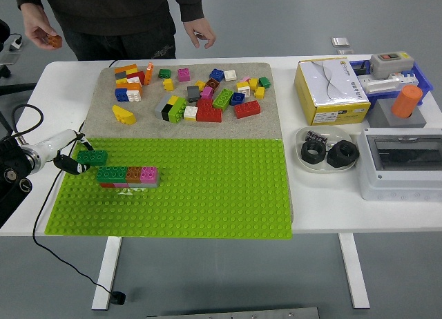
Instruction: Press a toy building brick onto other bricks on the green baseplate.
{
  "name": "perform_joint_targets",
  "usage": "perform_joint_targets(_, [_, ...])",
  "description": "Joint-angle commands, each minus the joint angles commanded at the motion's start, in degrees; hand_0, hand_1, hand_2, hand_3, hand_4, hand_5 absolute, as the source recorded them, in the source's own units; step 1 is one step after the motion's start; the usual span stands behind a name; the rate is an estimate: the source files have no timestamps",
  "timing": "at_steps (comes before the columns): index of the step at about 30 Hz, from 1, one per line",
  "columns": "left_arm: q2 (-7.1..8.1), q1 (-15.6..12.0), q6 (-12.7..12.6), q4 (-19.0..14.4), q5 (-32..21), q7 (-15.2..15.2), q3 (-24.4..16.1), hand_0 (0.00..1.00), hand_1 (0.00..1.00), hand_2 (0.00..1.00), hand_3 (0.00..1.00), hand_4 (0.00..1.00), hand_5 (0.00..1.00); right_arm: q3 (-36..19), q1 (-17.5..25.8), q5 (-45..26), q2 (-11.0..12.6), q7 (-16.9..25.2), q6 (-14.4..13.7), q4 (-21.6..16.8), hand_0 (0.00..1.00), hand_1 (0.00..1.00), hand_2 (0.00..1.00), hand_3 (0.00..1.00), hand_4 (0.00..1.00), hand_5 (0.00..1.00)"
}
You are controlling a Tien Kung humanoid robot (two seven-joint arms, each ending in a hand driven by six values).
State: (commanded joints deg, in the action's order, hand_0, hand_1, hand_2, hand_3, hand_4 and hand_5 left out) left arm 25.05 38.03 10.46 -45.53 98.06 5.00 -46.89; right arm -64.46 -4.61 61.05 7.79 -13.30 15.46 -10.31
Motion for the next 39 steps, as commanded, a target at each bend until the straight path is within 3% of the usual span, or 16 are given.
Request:
perform_joint_targets(2, [-0.01, -0.11, -0.01, -0.05, -0.19, -0.04, 0.0, 0.998, 0.998, 0.998, 0.496, 0.627, 0.002, -0.01, 0.0, 0.01, 0.0, -0.01, 0.0, 0.0, 0.685, 0.651, 0.666, 0.885, 0.605, 0.998])
perform_joint_targets(3, [0.0, -0.17, 0.04, -0.1, -0.37, -0.04, 0.02, 0.998, 0.998, 0.998, 0.481, 0.745, 0.002, -0.01, 0.02, 0.0, 0.02, -0.01, 0.0, 0.0, 0.68, 0.651, 0.665, 0.886, 0.605, 0.998])
perform_joint_targets(8, [0.23, -0.25, 0.36, -0.63, -0.88, 0.09, 0.17, 0.998, 0.998, 0.998, 0.481, 0.745, 0.002, 0.03, 0.09, 0.02, 0.1, -0.05, 0.0, 0.0, 0.68, 0.651, 0.665, 0.886, 0.605, 0.998])
perform_joint_targets(9, [0.31, -0.24, 0.43, -0.75, -0.93, 0.13, 0.2, 0.994, 0.998, 0.998, 0.486, 0.781, 0.002, 0.02, 0.1, 0.04, 0.11, -0.06, 0.0, 0.0, 0.683, 0.651, 0.666, 0.885, 0.605, 0.998])
perform_joint_targets(21, [2.33, 0.09, 1.21, -2.72, -1.09, 0.7, -0.22, 0.989, 0.998, 0.997, 0.484, 0.808, 0.002, -0.89, 0.49, 0.54, 0.09, -0.27, 0.06, 0.0, 0.683, 0.651, 0.665, 0.885, 0.604, 0.998])
perform_joint_targets(32, [2.3, 0.04, 1.46, -1.83, -2.32, 0.21, -0.49, 0.984, 0.998, 0.996, 0.483, 0.789, 0.002, -1.27, 0.58, 0.91, 0.03, -0.3, 0.16, 0.0, 0.684, 0.651, 0.665, 0.885, 0.605, 0.998])
perform_joint_targets(39, [2.51, -0.12, 1.95, -0.98, -5.98, -0.83, -1.61, 0.978, 0.995, 0.99, 0.485, 0.786, 0.002, -1.28, 0.48, 0.79, 0.03, -0.25, 0.17, 0.0, 0.683, 0.651, 0.663, 0.885, 0.605, 0.998])
